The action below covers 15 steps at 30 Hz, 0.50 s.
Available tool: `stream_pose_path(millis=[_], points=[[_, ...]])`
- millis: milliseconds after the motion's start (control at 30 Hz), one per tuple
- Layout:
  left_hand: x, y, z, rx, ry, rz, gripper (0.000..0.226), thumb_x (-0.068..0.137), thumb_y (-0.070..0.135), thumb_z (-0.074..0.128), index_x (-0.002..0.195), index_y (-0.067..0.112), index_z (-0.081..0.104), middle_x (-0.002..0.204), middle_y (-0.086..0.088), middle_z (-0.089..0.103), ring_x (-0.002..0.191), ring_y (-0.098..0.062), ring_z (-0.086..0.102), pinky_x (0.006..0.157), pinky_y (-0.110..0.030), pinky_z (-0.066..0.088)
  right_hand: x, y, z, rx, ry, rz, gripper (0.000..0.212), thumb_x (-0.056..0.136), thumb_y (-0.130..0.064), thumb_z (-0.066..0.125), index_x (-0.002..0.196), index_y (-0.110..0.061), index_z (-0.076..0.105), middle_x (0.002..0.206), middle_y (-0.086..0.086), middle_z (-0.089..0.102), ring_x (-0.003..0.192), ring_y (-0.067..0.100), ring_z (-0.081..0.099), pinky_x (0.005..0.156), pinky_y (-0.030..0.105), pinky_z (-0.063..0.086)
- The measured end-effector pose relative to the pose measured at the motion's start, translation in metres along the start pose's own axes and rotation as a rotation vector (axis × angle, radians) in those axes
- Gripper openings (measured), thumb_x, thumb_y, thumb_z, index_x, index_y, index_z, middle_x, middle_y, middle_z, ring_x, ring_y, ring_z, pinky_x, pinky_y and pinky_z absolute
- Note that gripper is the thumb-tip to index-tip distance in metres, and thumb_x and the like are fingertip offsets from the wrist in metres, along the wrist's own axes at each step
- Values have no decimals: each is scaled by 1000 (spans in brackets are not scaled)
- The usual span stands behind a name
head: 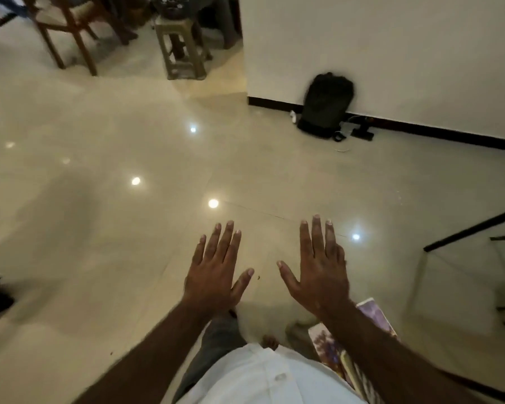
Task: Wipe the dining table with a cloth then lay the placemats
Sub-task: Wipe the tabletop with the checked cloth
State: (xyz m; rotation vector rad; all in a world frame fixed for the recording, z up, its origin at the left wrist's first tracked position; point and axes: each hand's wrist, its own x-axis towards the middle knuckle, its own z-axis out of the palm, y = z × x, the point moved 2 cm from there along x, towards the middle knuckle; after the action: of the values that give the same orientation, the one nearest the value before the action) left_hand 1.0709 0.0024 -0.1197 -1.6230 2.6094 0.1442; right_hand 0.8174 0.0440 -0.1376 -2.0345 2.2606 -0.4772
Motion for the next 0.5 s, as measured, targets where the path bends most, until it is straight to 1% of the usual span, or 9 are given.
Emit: stream_pose_path(millis=[100, 200, 267, 367, 400, 500], points=[[64, 0, -10, 5, -21, 85, 93, 109, 75, 19, 178, 16, 1, 186, -7, -17, 172, -28, -17, 139, -58, 6, 34, 19, 7, -29, 45, 98, 105, 102, -78, 50, 180, -15, 19, 188, 13, 6, 173, 41, 12, 127, 61, 35], [135, 1, -15, 9, -30, 205, 92, 110, 74, 22, 177, 17, -3, 185, -8, -18, 172, -29, -18, 139, -58, 7, 73, 40, 16, -45, 73, 206, 106, 101, -80, 48, 180, -16, 16, 189, 12, 3, 174, 41, 10, 125, 62, 38], [182, -2, -20, 13, -47, 284, 92, 109, 75, 18, 177, 17, -4, 185, -7, -20, 171, -29, -20, 139, -58, 6, 97, 52, 20, -64, 75, 273, 107, 101, -80, 48, 180, -16, 14, 189, 11, 1, 174, 40, 7, 124, 63, 39], [258, -3, -31, 0, -55, 426, 92, 109, 76, 11, 178, 16, 1, 186, -7, -13, 173, -29, -14, 138, -59, 12, 133, 68, 16, -87, 96, 422, 107, 102, -78, 51, 180, -16, 13, 189, 12, 1, 174, 39, 7, 123, 64, 41], [279, -3, -36, -7, -41, 467, 92, 109, 75, 13, 178, 15, 4, 186, -8, -9, 173, -30, -11, 138, -59, 14, 142, 71, 13, -97, 107, 472, 107, 102, -78, 51, 180, -16, 13, 189, 12, 2, 174, 39, 9, 123, 64, 40], [354, 7, -52, -24, -3, 646, 90, 112, 70, 28, 178, 12, 14, 188, -8, 0, 174, -30, -3, 137, -60, 20, 172, 87, -2, -137, 143, 602, 105, 102, -77, 51, 179, -14, 18, 188, 13, 7, 173, 41, 15, 124, 63, 40]])
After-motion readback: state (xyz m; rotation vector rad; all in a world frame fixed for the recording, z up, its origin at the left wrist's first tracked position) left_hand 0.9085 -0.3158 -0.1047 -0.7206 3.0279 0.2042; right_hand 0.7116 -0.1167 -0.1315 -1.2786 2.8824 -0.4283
